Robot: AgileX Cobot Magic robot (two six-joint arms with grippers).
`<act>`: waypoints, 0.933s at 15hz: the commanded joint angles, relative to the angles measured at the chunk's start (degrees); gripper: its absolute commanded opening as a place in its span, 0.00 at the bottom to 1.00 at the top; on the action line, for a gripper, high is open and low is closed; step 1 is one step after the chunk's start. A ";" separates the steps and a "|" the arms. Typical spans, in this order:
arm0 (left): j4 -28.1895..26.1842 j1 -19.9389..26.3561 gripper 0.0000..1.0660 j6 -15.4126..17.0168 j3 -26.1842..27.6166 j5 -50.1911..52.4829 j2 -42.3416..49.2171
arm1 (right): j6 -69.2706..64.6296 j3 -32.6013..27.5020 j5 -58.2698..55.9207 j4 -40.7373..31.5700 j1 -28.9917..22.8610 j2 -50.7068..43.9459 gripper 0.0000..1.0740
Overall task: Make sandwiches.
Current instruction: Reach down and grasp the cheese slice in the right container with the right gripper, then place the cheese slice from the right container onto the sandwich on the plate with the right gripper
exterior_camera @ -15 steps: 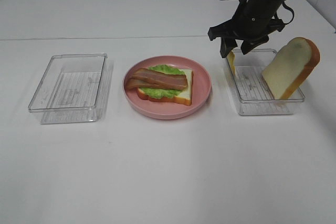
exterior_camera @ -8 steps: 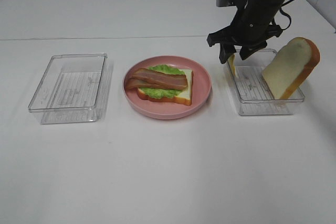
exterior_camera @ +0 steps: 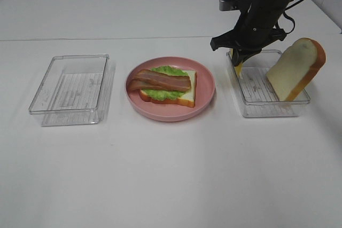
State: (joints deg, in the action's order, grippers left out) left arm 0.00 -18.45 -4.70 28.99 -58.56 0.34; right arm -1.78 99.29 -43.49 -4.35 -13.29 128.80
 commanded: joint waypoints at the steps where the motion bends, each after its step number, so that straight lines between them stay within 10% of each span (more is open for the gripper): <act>1: 0.00 0.06 0.82 -0.11 -0.23 -0.23 1.20 | 0.17 0.29 -0.69 0.46 0.23 -0.40 0.00; 10: 0.00 0.06 0.82 -0.11 -0.23 -0.23 1.20 | 3.32 0.29 -2.46 -3.09 0.00 -11.52 0.00; 14: 0.00 0.06 0.82 -0.11 -0.23 -0.23 1.20 | 17.48 0.23 -7.91 -27.33 -0.06 -13.75 0.00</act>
State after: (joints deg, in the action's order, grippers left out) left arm 0.00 -18.45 -4.70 28.99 -58.56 0.34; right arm 13.24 99.35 -50.53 -28.65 -13.29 115.28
